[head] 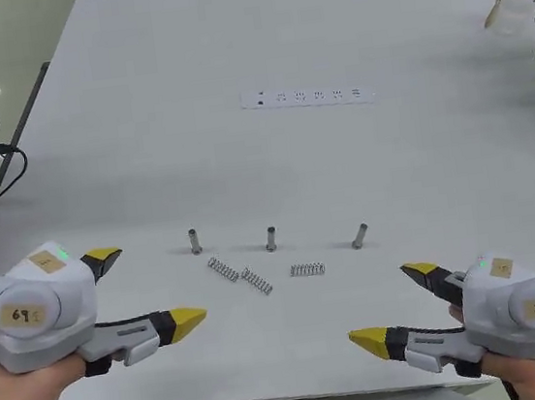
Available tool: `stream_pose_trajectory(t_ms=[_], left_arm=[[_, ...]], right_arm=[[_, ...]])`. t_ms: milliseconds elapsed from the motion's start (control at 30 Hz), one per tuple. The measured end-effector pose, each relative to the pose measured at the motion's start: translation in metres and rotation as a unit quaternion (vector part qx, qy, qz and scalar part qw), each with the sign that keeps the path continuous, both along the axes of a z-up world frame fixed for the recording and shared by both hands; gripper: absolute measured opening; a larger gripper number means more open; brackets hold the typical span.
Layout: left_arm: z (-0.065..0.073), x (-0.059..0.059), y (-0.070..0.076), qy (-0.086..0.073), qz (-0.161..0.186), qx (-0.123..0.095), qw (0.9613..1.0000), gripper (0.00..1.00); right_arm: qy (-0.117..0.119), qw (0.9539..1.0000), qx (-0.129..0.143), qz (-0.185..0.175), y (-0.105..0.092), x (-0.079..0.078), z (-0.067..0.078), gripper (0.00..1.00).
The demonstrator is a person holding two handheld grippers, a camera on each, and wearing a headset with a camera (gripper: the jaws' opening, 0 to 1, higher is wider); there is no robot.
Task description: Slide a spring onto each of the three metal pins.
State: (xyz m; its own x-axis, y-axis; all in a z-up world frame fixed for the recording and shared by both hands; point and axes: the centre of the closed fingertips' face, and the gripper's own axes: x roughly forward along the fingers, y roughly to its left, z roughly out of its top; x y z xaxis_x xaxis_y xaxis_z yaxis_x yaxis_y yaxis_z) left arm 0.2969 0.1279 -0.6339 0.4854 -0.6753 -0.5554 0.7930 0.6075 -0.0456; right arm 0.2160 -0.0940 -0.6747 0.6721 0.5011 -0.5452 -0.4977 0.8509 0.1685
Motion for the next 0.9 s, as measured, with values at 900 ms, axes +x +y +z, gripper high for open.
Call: stream_pose_trajectory(t_ms=[900], left_arm=[[-0.065,0.012,-0.034,0.019,-0.133,0.093,0.9866,0.71]], right_arm=[[0.003,0.9995,-0.001,-0.03,-0.015,-0.014,-0.001,0.72]])
